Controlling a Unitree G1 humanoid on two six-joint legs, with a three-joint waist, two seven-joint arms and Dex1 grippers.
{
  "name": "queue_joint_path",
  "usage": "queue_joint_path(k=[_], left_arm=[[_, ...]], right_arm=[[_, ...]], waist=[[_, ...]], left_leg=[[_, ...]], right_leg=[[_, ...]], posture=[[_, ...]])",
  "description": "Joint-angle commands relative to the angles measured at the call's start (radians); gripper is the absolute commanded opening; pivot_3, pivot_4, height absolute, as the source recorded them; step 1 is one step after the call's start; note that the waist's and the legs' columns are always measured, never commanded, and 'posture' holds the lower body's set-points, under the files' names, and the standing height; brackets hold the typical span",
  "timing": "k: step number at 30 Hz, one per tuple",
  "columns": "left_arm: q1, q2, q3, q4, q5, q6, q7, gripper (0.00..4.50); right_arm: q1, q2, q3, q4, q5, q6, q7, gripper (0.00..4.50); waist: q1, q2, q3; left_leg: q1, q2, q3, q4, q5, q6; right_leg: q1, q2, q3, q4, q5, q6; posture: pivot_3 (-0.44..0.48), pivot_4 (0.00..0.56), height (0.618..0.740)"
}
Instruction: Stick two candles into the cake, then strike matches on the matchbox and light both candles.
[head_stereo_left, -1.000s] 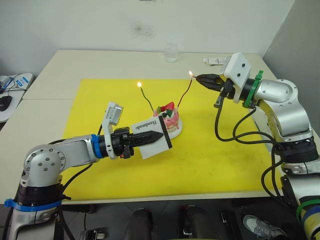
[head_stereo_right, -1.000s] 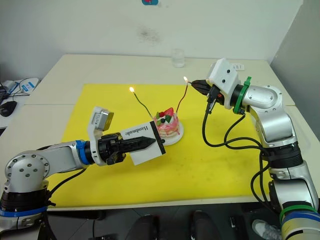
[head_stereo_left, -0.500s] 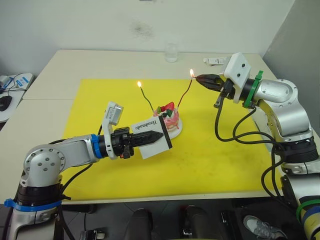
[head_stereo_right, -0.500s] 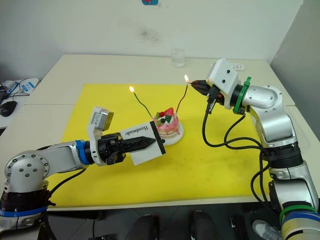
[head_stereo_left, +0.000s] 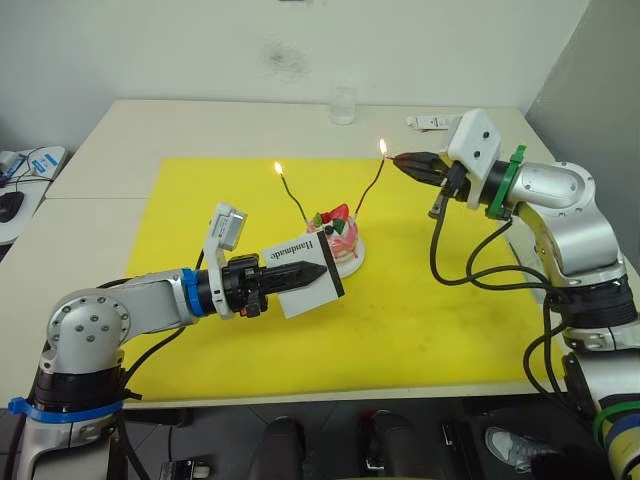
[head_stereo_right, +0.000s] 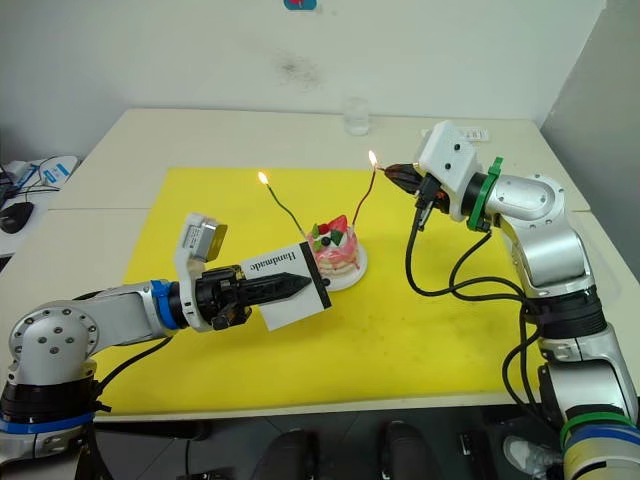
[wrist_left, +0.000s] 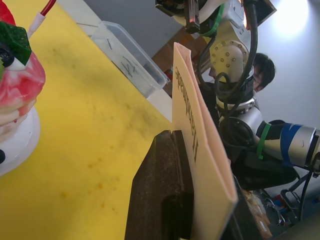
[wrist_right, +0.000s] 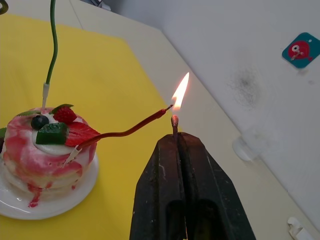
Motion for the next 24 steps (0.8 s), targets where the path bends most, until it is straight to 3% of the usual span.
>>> queue_joint_path(k=[1,16,24], left_arm=[[-0.017,0.011,0.011,-0.025,-0.017,-0.002,-0.018,0.00],[-0.019,0.014,0.010,-0.023,-0.010,-0.003,-0.029,0.00],[-0.013,0.021,0.008,-0.035,-0.016,0.001,-0.048,0.00]], right_arm=[[-0.015,-0.012,-0.035,-0.017,-0.002,-0.013,-0.008,0.03],[0.017,-0.040,-0.073,-0.029,-0.022,0.000,-0.027,0.03],[0.167,-0.102,-0.162,-0.154,-0.019,0.106,-0.104,0.03]], waist=[[0.000,0.000,0.000],[0.000,0.000,0.000],[0.001,0.000,0.000]], left_leg=[[0.000,0.000,0.000,0.000,0.000,0.000],[0.000,0.000,0.000,0.000,0.000,0.000],[-0.001,0.000,0.000,-0.001,0.000,0.000]], right_leg=[[0.000,0.000,0.000,0.000,0.000,0.000],[0.000,0.000,0.000,0.000,0.000,0.000],[0.000,0.000,0.000,-0.001,0.000,0.000]], posture=[[0.000,0.150,0.740],[0.000,0.150,0.740],[0.000,0.150,0.740]])
